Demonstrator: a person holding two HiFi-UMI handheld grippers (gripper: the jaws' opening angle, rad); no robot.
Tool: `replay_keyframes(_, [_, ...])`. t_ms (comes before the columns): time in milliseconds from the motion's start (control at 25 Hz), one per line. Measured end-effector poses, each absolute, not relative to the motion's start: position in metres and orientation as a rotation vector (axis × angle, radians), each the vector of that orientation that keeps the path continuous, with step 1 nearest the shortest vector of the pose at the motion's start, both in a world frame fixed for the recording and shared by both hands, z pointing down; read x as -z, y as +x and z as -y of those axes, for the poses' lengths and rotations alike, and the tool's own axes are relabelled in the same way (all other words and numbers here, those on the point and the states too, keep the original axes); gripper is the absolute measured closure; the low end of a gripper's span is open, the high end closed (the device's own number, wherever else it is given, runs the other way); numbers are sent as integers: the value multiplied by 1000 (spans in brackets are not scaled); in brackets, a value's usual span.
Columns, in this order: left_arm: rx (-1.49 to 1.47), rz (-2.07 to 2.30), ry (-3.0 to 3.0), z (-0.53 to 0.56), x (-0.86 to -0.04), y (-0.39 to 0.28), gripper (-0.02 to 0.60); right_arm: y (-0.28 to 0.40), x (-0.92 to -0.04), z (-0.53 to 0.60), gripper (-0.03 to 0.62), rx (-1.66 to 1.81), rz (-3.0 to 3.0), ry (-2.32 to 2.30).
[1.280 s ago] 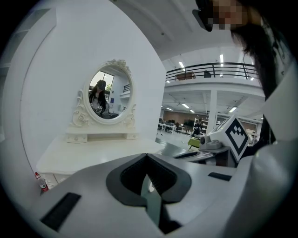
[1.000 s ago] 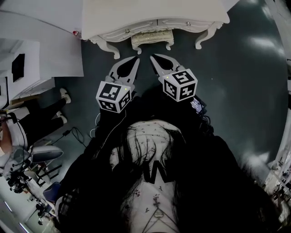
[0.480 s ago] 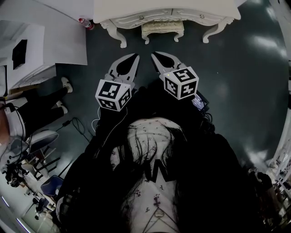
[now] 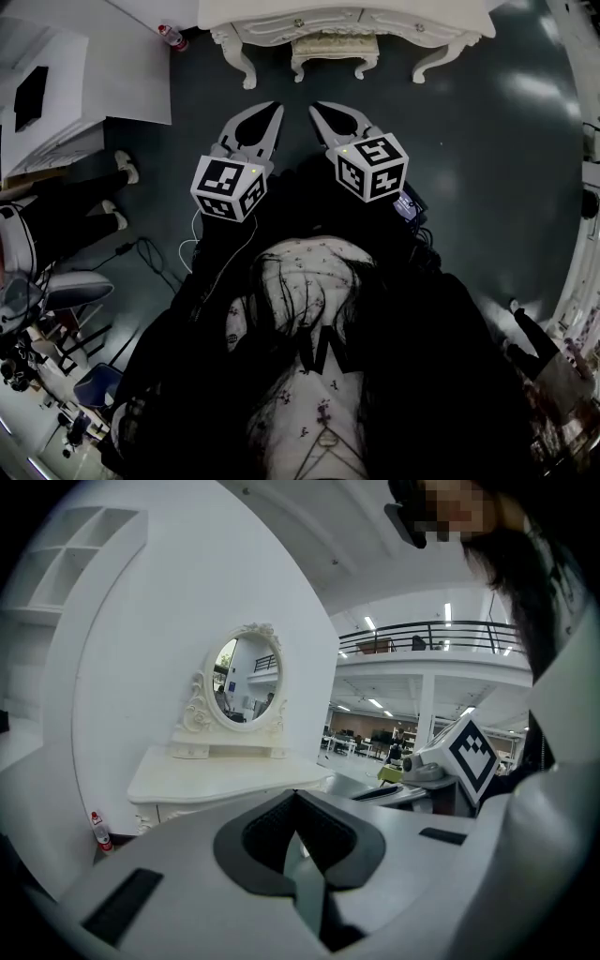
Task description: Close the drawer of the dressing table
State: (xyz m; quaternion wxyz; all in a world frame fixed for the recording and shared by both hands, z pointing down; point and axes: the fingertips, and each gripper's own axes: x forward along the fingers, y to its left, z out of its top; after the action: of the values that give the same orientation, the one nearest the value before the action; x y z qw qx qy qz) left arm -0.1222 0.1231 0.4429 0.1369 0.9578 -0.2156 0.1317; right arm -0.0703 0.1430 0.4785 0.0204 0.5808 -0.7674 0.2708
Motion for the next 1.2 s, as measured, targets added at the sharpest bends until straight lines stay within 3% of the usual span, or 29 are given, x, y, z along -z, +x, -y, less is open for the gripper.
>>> replay_keyframes(1200, [-358,597,2803,-113,-442,-136,581,-88,-478,-134,586,-791,2374,1795])
